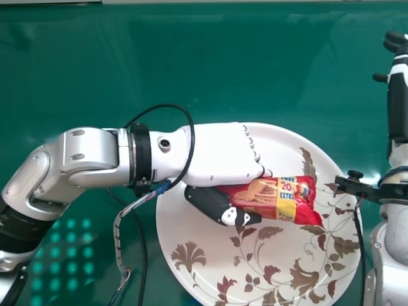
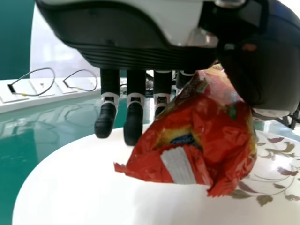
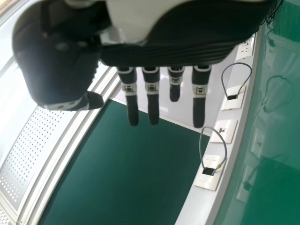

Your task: Pick up biscuit and place it in the plate

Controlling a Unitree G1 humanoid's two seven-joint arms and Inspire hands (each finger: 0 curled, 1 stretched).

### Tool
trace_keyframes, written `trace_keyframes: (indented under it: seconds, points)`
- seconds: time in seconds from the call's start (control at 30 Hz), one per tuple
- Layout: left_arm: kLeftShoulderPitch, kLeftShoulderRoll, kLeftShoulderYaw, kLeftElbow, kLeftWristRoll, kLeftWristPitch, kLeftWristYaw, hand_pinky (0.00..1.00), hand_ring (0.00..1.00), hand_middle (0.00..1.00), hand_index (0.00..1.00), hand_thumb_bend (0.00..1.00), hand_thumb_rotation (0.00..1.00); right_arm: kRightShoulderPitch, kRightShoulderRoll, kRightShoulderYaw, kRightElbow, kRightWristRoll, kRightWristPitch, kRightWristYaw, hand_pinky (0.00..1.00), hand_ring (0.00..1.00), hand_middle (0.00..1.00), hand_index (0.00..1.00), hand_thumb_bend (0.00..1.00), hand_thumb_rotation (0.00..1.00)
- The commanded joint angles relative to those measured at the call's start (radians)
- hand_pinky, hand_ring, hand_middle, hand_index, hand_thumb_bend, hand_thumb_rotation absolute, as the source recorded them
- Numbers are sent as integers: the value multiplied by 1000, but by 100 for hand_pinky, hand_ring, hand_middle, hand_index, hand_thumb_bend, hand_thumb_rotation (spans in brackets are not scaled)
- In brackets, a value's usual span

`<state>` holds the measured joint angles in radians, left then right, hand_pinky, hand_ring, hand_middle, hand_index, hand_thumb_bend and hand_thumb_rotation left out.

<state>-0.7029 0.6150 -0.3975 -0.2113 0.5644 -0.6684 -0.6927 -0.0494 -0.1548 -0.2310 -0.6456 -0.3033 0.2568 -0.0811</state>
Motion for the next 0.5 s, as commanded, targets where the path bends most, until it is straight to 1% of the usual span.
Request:
trace_keyframes:
  seconds: [0.0, 0.03, 0.07, 0.1, 0.13, 0.17, 0.23, 0.27, 0.47]
  points:
    - [-17, 14, 19, -6, -32, -6, -4, 49, 68, 78, 88, 67, 77, 8, 7, -2, -1, 5, -18, -11, 72, 81, 85, 84, 38, 29]
    - [-20, 17, 21, -6, -36, -2, -10, 59, 80, 88, 94, 78, 89, 8, 7, -3, 1, 8, -23, -10, 73, 82, 87, 85, 38, 29]
    - [-23, 18, 22, -5, -40, -1, -12, 68, 88, 94, 97, 86, 94, 7, 6, -4, 3, 12, -27, -10, 74, 83, 88, 86, 38, 28]
    - [-26, 20, 23, -1, -44, -1, -13, 77, 94, 97, 98, 91, 97, 6, 6, -5, 5, 15, -29, -9, 75, 84, 88, 86, 37, 28]
    - [-29, 20, 24, 2, -45, -4, -10, 85, 97, 98, 99, 94, 99, 6, 6, -5, 6, 15, -29, -10, 75, 84, 88, 87, 37, 28]
    - [-32, 20, 26, 6, -46, -8, -6, 92, 99, 99, 100, 97, 99, 6, 6, -5, 7, 14, -29, -11, 75, 84, 88, 87, 37, 28]
    - [-38, 22, 28, 13, -45, -16, -2, 98, 100, 100, 100, 100, 100, 6, 6, -5, 8, 11, -30, -12, 76, 85, 89, 87, 37, 29]
    - [-41, 23, 28, 14, -42, -19, -3, 99, 100, 100, 100, 100, 100, 6, 6, -6, 11, 12, -35, -13, 77, 85, 89, 87, 37, 29]
    - [-52, 33, 31, 11, -33, -25, -12, 100, 100, 100, 100, 100, 100, 8, 8, -7, 10, 19, -37, -12, 74, 84, 88, 86, 38, 31]
